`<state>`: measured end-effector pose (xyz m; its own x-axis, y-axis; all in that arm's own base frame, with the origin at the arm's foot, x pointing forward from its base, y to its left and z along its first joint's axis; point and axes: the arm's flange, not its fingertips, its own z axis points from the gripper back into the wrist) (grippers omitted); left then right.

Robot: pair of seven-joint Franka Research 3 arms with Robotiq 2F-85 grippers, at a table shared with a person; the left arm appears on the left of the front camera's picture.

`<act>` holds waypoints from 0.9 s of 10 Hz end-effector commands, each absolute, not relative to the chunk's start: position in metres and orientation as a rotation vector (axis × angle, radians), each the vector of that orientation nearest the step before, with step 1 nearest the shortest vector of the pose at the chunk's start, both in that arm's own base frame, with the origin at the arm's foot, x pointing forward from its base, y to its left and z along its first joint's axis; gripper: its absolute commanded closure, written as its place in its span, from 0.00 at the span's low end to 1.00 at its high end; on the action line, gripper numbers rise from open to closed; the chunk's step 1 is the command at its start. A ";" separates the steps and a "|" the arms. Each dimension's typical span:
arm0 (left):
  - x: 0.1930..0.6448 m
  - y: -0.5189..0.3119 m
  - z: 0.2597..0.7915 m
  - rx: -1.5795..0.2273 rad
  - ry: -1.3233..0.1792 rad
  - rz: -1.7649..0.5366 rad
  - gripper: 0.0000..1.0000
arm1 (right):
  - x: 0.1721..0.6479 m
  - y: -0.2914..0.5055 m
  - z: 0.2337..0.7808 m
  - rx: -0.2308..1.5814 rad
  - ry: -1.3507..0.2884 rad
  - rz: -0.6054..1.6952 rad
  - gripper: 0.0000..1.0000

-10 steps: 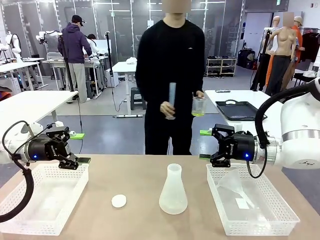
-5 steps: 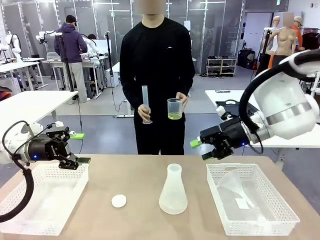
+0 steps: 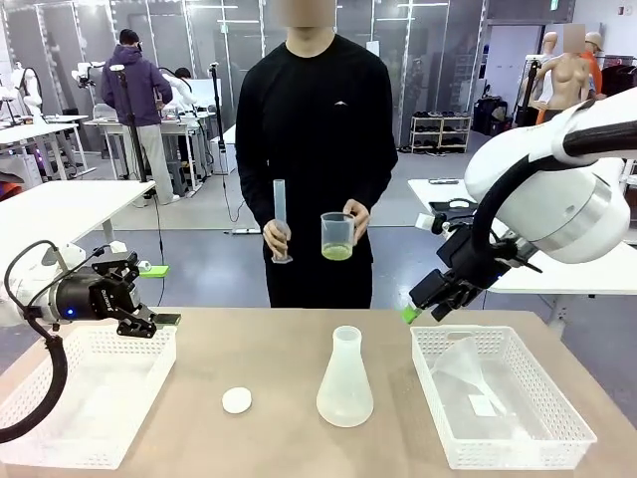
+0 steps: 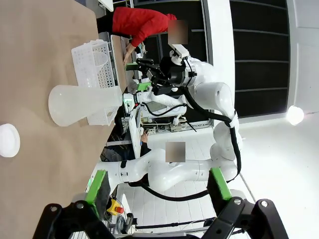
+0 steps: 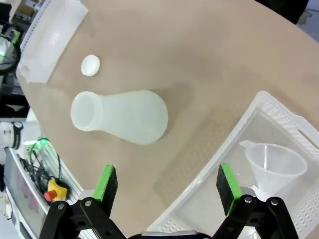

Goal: Prepare the solutions needed for the experiment.
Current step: Pick up the Plastic Funnel and insert it into the Big flask.

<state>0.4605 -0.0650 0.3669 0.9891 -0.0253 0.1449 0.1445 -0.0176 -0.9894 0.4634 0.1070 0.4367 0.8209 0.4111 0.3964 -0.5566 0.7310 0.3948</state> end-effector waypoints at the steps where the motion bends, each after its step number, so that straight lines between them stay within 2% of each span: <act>1: 0.460 -0.066 0.370 -1.580 -0.088 -0.138 0.00 | 0.466 0.107 0.436 0.606 -0.294 0.515 0.00; 2: 0.460 -0.066 0.370 -1.580 -0.088 -0.138 0.00 | 0.463 0.107 0.437 0.525 -0.293 0.541 0.00; 3: 0.460 -0.066 0.370 -1.580 -0.088 -0.138 0.00 | 0.469 0.104 0.437 0.375 -0.382 0.722 0.00; 4: 0.460 -0.066 0.370 -1.580 -0.088 -0.138 0.00 | 0.479 0.093 0.444 0.191 -0.401 0.949 0.00; 6: 0.460 -0.066 0.370 -1.580 -0.088 -0.138 0.00 | 0.494 0.081 0.463 -0.015 -0.393 1.136 0.00; 8: 0.460 -0.066 0.370 -1.580 -0.088 -0.138 0.00 | 0.507 0.078 0.474 -0.043 -0.273 1.422 0.00; 9: 0.460 -0.066 0.370 -1.580 -0.088 -0.138 0.00 | 0.512 0.077 0.480 -0.027 -0.229 1.467 0.00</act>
<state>0.4605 -0.0650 0.3670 0.9891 -0.0253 0.1451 0.1447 -0.0175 -0.9893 0.5011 0.0816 0.4796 0.1639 0.9767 0.1386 -0.9658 0.1875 -0.1793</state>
